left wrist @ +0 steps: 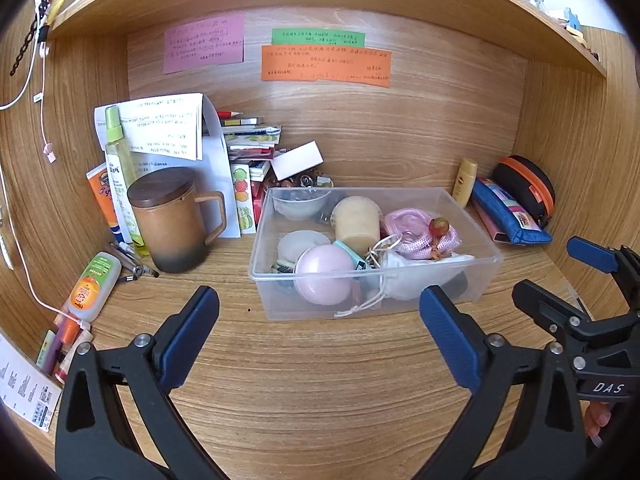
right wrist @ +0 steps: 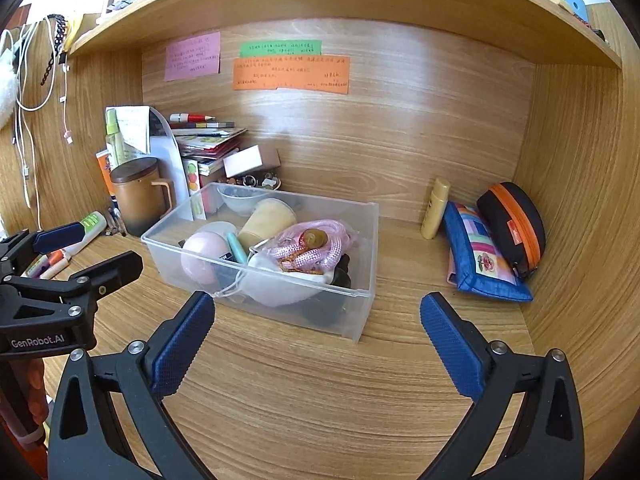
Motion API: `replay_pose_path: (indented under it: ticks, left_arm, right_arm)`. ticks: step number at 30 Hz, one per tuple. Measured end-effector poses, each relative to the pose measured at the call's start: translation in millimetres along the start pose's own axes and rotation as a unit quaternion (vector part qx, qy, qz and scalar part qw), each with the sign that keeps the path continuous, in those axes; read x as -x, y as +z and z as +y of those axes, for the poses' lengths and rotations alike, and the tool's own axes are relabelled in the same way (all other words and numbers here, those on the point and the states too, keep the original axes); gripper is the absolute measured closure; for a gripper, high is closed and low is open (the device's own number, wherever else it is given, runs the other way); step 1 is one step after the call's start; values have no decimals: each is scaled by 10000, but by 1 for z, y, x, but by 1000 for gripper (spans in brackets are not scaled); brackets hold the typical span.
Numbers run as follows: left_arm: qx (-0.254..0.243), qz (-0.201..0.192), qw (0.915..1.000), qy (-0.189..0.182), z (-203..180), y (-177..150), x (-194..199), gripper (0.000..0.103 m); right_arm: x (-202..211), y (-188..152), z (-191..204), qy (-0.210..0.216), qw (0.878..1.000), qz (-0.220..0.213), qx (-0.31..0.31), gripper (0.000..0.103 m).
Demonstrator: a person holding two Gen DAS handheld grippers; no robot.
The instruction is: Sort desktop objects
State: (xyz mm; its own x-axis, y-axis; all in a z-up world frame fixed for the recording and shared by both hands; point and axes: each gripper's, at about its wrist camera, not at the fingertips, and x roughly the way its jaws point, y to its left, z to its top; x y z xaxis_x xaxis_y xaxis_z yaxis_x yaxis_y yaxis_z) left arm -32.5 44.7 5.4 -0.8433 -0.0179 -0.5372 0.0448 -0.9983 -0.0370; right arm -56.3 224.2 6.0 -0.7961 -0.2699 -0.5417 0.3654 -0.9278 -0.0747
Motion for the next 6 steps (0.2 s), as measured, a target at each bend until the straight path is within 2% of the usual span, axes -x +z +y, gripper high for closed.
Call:
replay_pose_path:
  ticks: [6]
  left_arm:
    - [-64,-127,9999,25,-2,3,2,1]
  right_arm:
    - [-7,1,-2,28,10000,66,-45,0]
